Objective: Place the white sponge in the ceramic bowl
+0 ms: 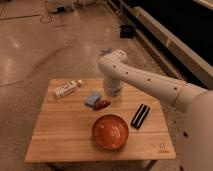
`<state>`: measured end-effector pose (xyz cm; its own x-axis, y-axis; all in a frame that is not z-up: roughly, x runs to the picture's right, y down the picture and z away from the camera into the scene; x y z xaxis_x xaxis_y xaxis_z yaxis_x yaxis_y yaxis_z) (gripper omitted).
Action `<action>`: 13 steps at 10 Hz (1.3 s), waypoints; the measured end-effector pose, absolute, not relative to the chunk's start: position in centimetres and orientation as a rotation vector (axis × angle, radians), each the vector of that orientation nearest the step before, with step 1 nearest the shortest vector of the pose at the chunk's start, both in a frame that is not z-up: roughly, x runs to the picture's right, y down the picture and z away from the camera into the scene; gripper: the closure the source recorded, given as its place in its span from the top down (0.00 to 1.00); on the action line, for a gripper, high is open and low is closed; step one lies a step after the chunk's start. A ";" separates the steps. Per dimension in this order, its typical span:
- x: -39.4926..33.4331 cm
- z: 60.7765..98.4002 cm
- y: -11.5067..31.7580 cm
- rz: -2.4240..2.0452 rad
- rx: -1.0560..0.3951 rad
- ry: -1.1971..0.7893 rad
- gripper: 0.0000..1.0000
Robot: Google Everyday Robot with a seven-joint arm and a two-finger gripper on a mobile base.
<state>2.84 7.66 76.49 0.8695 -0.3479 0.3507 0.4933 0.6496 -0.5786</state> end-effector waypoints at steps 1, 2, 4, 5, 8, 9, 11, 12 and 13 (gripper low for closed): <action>2.2 77.0 7.5 -0.462 -0.730 -0.211 0.41; 1.9 77.4 7.0 -0.468 -0.735 -0.205 0.41; 2.8 78.1 6.6 -0.553 -0.753 -0.225 0.41; 2.8 78.2 7.3 -0.559 -0.751 -0.228 0.41; 2.2 76.7 9.3 -0.530 -0.749 -0.215 0.29; 1.5 76.3 8.8 -0.539 -0.751 -0.219 0.21; 1.5 77.0 8.4 -0.548 -0.756 -0.223 0.22; 1.5 77.4 8.7 -0.552 -0.755 -0.227 0.29; 1.8 77.6 9.1 -0.559 -0.756 -0.224 0.39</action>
